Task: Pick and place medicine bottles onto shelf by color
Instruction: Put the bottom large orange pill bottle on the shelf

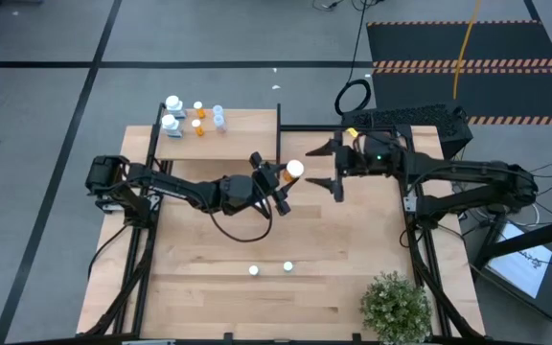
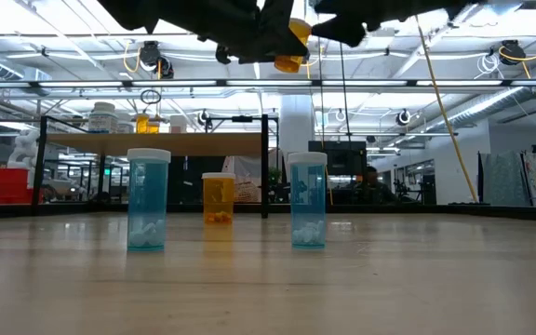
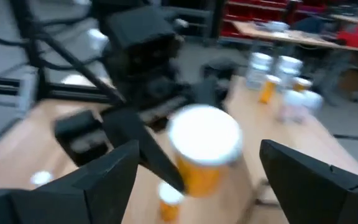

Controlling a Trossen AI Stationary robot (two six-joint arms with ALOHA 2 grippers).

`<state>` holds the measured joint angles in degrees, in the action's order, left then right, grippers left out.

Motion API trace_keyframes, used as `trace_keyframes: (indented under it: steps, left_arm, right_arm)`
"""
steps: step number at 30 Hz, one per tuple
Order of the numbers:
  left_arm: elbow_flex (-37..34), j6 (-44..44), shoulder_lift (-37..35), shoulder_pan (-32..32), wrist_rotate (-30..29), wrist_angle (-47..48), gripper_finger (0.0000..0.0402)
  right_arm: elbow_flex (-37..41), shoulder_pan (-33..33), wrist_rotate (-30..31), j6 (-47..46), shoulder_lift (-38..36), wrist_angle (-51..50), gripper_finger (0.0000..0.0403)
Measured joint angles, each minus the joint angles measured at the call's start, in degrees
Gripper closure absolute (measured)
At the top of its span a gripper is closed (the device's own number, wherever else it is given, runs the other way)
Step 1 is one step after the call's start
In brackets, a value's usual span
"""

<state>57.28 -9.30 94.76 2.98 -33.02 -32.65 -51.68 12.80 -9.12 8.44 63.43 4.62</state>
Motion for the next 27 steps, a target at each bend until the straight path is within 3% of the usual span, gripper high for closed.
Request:
trace_keyframes:
  steps: [5,14,27]
  left_arm:
    - [0.0,0.0,0.0,0.0,0.0,-0.3,0.0196]
    - [0.0,0.0,0.1,0.1,0.0,0.0,0.0195]
    - [0.0,-0.2,0.1,0.1,1.3,-0.8,0.0195]
  right_arm:
    - [-2.6,-0.5,-4.1,-0.6,4.3,1.1,0.0066]
    - [-3.0,-0.5,-4.3,-3.0,8.7,7.6,0.0066]
    - [-2.9,-0.5,-1.5,0.7,8.8,7.3,0.0067]
